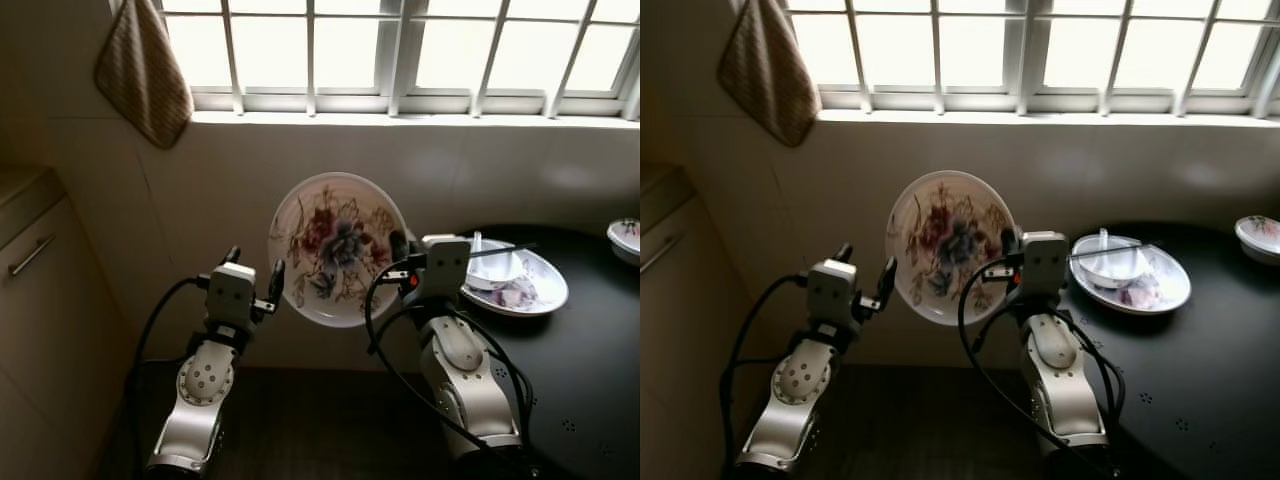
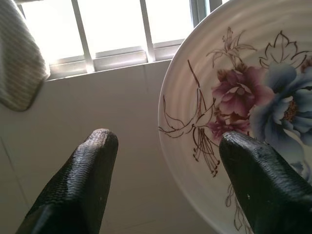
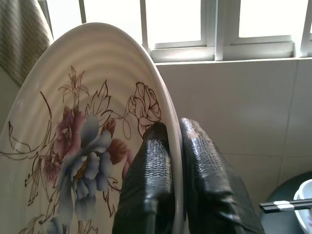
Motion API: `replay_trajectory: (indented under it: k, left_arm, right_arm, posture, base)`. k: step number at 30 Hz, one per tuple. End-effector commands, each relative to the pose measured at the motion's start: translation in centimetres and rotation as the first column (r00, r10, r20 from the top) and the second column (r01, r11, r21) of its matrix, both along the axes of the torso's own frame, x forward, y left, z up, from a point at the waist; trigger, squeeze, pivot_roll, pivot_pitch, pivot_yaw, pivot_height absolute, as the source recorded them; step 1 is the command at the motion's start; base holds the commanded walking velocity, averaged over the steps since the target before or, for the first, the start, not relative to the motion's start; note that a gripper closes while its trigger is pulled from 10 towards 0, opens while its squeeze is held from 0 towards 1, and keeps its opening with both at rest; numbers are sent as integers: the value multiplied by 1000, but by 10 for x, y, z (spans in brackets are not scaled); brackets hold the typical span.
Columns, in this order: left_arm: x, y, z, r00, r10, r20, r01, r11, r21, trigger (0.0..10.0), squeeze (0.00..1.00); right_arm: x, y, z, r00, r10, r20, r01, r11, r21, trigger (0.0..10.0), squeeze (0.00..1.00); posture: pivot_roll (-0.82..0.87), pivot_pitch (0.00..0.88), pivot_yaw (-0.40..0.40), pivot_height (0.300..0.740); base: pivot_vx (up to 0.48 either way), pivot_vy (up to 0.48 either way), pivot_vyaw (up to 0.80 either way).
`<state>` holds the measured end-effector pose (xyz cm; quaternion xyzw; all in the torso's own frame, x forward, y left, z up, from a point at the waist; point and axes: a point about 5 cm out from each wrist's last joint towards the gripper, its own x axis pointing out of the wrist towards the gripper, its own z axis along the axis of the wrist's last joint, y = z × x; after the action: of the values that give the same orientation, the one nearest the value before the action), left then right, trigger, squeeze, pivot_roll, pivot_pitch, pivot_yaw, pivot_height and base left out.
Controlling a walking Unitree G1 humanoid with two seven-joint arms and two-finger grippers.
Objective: Kitchen organization
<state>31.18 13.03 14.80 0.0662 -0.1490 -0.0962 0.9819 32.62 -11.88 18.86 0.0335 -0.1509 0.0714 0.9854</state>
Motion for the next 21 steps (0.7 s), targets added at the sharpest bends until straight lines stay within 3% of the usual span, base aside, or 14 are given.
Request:
replay_trajectory:
  k: [1, 6, 13, 21]
  left_arm:
    - [1, -4, 4, 1000, -15, 8, 15, 1000, -10, 10000, 0]
    - [1, -3, 3, 1000, -10, 3, 10, 1000, -12, 10000, 0]
    - [1, -3, 3, 1000, -6, 0, 6, 1000, -9, 10000, 0]
    - [0, -2, 8, 999, -3, 47, 3, 1000, -15, 10000, 0]
  right_arm:
    - [0, -7, 8, 999, -30, 45, 30, 1000, 8, 0, 0]
    - [0, -6, 8, 998, -33, 49, 33, 999, 8, 0, 0]
    - [0, -7, 9, 998, -39, 54, 38, 999, 8, 0, 0]
    - [1, -9, 12, 996, -50, 72, 50, 999, 3, 0, 0]
  posture:
    - [49, 0, -53, 740]
    - [49, 0, -53, 740]
    - [50, 0, -55, 740]
    - [48, 0, -56, 740]
  base:
    - [0, 0, 800]
    - [0, 0, 800]
    - [0, 442, 800]
    - [0, 0, 800]
